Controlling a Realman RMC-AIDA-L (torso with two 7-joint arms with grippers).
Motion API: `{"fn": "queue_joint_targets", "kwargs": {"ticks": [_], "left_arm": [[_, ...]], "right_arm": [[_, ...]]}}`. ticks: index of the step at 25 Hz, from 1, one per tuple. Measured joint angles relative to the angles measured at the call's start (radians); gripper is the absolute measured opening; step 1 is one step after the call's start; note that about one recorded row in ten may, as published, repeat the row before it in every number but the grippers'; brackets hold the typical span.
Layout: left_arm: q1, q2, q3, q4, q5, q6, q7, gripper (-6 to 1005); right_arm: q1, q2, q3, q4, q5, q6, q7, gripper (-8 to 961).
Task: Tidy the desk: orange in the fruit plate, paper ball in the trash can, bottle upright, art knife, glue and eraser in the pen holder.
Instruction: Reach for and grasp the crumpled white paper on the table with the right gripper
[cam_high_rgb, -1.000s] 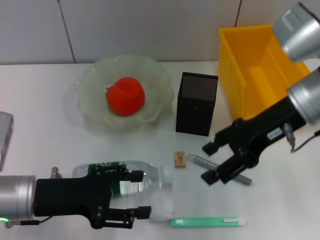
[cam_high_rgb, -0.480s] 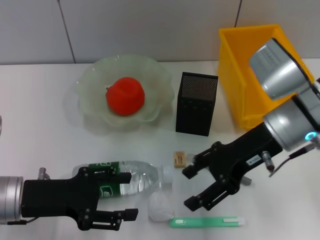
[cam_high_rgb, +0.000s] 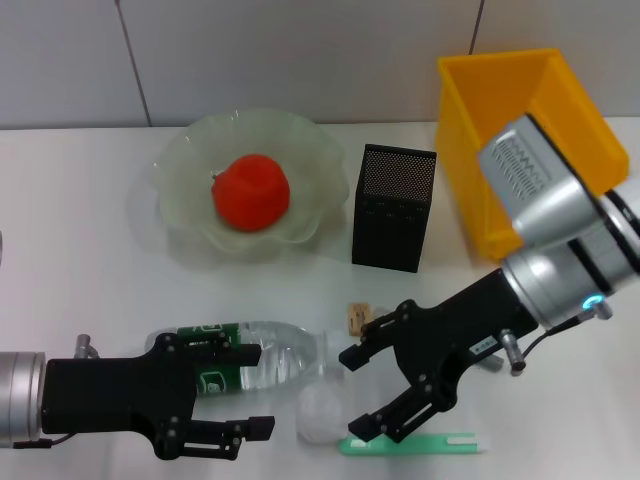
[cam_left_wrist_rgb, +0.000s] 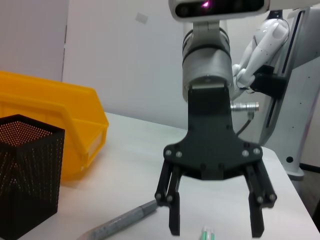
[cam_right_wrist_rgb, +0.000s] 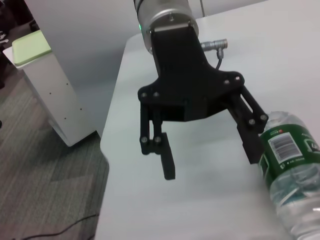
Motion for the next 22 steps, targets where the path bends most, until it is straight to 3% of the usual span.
{"fn": "queue_joint_targets", "kwargs": {"ticks": [11,22], "left_arm": [[-0.005,0.000,0.000,0.000,0.000,-0.005,-0.004,811],[-0.002,-0.002,0.000,-0.003,0.000,-0.006,0.001,810]], "right_arm": [[0.004,0.004,-0.027,0.094,0.040,0.101,-0.111,783],[0.000,0.007,-0.170,0.128,0.131,0.186,-0.134,780]]}}
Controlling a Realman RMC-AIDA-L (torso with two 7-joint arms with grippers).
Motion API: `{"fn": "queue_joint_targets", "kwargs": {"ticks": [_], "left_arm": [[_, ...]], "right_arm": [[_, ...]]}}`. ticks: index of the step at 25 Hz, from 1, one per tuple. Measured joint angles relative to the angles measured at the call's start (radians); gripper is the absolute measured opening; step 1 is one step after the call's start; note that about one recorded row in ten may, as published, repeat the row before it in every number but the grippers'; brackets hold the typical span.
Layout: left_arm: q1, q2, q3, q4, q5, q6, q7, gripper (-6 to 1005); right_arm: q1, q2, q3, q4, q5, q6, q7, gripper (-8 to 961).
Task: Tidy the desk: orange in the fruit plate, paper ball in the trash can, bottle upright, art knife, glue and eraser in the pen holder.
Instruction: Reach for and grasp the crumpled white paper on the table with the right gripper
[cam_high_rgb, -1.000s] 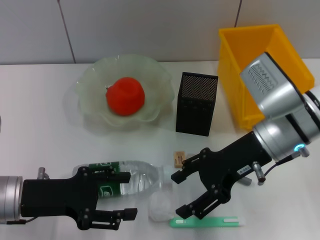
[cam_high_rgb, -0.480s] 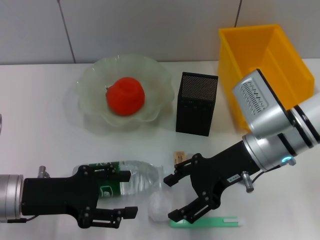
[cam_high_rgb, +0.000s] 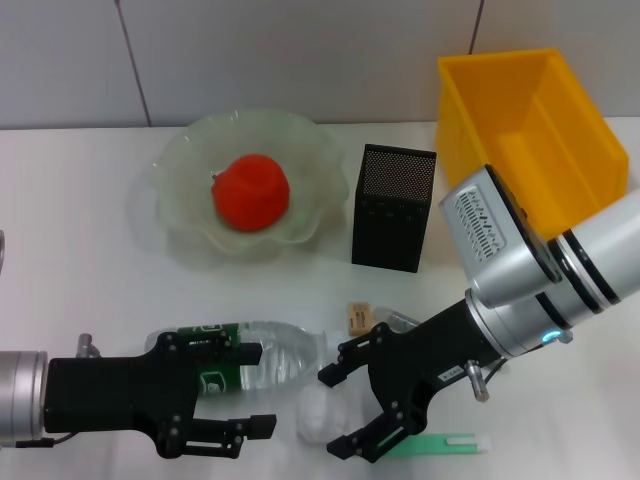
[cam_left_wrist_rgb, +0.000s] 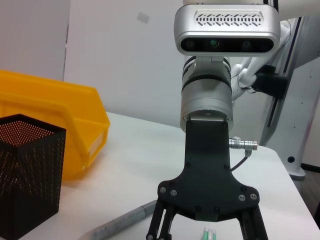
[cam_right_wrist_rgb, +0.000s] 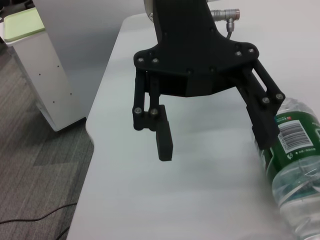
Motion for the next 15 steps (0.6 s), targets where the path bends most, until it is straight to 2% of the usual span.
{"fn": "queue_joint_targets", "kwargs": {"ticks": [9,15], "left_arm": [[0.002,-0.003,0.000,0.000,0.000,0.000,0.000,810],[0.002,-0.004,0.000,0.003,0.000,0.000,0.000,810]], "right_arm": [[-0.003,0.001,-0.009,0.011,0.011,0.020,-0.012,778],[0.000,0.002,-0.063,0.034,0.049,0.061,-0.021,777]]}}
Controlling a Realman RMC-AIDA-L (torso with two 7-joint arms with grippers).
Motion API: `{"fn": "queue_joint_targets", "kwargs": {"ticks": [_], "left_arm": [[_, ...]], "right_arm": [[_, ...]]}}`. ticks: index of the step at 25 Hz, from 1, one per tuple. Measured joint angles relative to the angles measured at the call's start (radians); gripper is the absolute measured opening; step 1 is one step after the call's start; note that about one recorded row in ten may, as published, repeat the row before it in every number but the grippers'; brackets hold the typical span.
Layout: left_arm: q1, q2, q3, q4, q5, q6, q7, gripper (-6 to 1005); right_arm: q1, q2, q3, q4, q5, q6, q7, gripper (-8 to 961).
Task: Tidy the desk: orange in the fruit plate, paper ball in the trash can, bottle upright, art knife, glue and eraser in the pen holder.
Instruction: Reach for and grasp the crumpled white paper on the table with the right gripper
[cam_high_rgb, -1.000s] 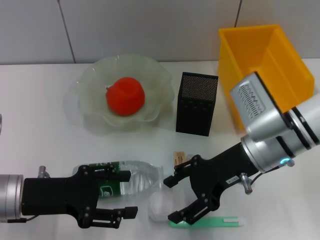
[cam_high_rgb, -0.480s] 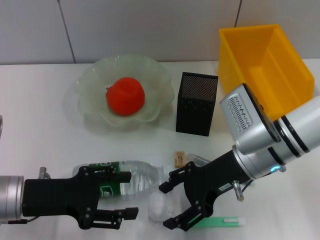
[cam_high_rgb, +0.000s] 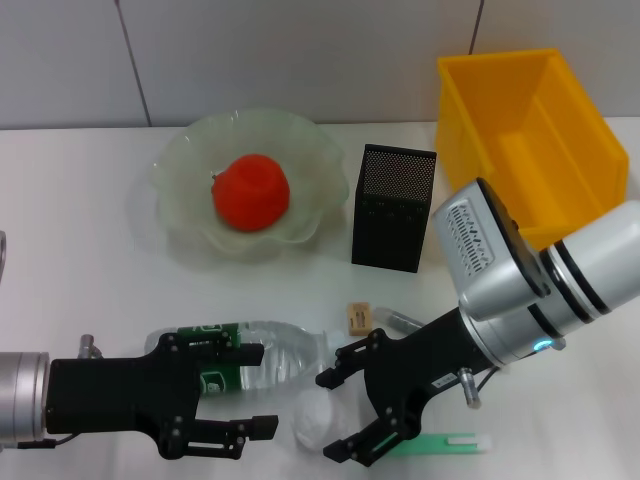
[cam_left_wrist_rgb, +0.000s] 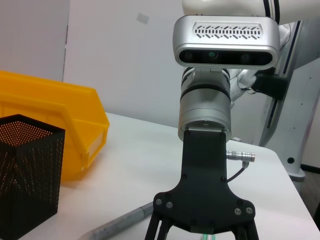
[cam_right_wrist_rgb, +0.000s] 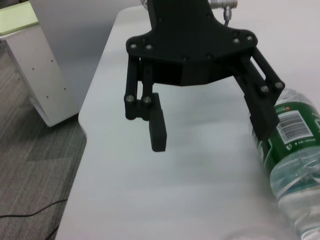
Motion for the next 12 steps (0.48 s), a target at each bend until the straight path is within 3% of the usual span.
{"fn": "queue_joint_targets", "kwargs": {"ticks": [5,12], "left_arm": [[0.000,-0.001,0.000,0.000,0.000,0.000,-0.001,811],[-0.001,-0.001,0.000,0.000,-0.005,0.000,-0.003,811]], "right_arm": [[-0.004,0.000,-0.041,0.001,0.037,0.022,0.000,776],[-0.004,0.000,-0.043,0.001,0.037,0.031,0.000,629]]}}
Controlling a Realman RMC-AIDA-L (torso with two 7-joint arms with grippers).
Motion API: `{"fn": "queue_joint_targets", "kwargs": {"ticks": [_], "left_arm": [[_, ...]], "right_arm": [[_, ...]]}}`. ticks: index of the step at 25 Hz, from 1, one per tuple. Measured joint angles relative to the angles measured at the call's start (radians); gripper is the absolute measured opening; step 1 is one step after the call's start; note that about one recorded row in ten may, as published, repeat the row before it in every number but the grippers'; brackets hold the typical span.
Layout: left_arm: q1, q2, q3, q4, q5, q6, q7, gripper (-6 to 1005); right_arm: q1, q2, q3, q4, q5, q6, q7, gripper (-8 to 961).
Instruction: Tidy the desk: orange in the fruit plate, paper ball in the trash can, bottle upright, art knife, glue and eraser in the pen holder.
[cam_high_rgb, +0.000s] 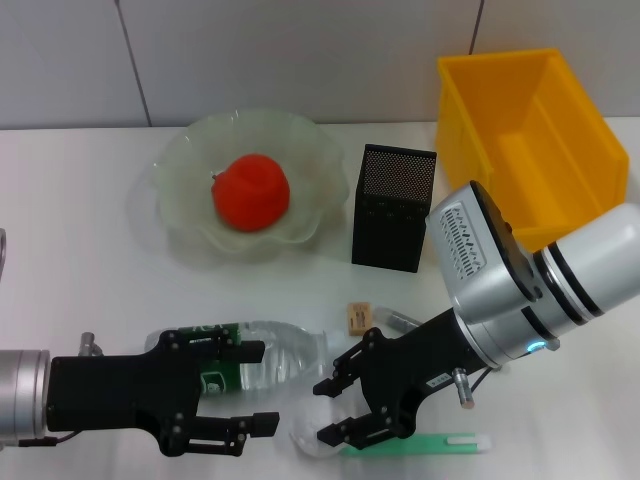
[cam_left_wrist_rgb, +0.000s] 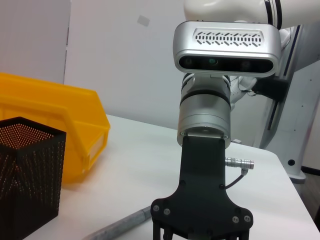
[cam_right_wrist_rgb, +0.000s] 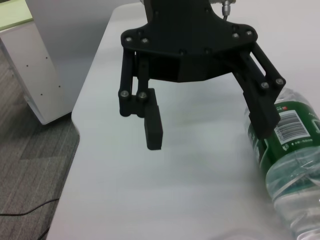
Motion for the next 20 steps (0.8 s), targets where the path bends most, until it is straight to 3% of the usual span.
{"fn": "queue_joint_targets", "kwargs": {"ticks": [8,16,20], "left_arm": [[-0.004,0.000,-0.008,0.000,-0.001,0.000,-0.003,811],[-0.004,0.001,-0.014,0.000,0.003,0.000,-0.005,810],[-0.004,0.005,-0.014,0.000,0.003,0.000,-0.006,811]], "right_arm": [[-0.002,0.000,-0.015,-0.001,0.001,0.009,0.000,444],[-0.010,-0.004,-0.009,-0.026,0.011,-0.025,0.015,442],[-0.051,-0.013,-0.006,-0.145,0.026,-0.102,0.082,441]]}}
